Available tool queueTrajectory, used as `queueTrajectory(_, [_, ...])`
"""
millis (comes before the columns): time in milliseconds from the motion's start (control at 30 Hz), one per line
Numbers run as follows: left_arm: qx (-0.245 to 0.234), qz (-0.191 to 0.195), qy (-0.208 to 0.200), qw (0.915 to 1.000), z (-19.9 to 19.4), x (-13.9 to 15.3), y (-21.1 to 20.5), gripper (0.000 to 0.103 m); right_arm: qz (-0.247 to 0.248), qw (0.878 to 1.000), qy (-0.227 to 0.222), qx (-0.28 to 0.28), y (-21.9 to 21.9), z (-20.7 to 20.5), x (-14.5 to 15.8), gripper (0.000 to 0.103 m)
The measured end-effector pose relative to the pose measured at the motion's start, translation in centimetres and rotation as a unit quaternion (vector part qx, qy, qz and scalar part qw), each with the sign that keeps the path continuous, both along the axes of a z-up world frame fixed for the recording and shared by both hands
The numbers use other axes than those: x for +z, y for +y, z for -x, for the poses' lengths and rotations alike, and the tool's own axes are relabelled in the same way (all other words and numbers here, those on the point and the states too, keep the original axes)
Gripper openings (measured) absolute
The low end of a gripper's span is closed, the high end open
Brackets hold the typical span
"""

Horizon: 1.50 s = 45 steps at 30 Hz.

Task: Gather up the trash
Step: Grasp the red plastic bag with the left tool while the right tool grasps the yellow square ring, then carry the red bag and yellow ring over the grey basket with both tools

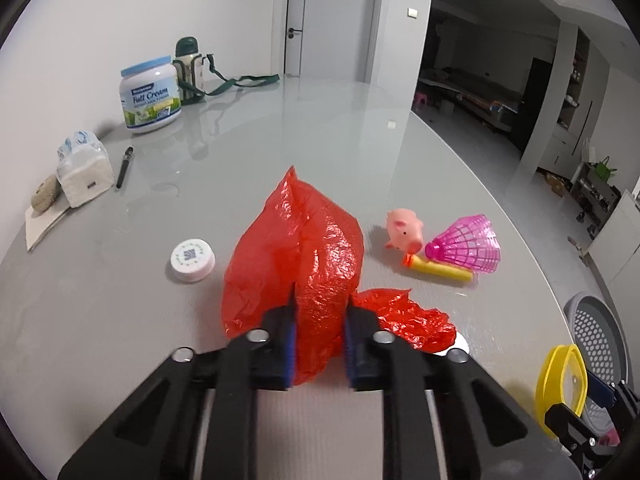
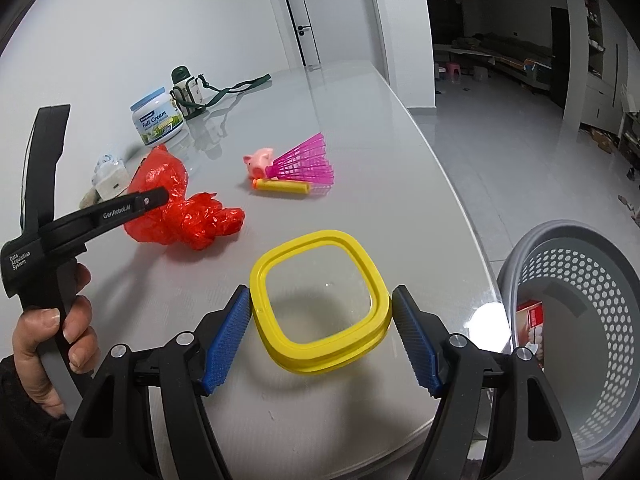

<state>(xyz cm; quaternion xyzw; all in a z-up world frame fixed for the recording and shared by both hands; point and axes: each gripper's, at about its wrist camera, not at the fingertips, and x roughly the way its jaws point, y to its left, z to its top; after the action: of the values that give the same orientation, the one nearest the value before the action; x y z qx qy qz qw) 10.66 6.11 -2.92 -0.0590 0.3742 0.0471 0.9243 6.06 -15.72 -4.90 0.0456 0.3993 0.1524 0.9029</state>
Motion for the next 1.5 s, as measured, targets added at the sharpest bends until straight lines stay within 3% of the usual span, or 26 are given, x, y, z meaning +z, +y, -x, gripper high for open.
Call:
queueTrajectory(300, [-0.046,0.016,-0.017,0.9987,2.3,2.0,-2.1,0.013,-0.005,1.0,-0.01,-0.013,-1.1,0.4,0.7,0.069])
queueTrajectory(633, [-0.14,0.026,-0.033,0.9892,3.5,4.0,-8.9,0.013,-0.009,0.996,-0.018,-0.083,-6.6,2.2,1.0,0.069])
queueTrajectory(1033, [-0.27,0.01,-0.01,0.9628,3.3,2.6,-19.9,0.013,-0.002,0.979,-0.009,-0.202,-15.0,4.7,0.1,0.069])
queueTrajectory(1500, [-0.349,-0.011,0.03,0.9365,2.8,-0.8,-27.7,0.013,-0.008,0.962,0.011,-0.273,-20.6,6.1,-1.9,0.069])
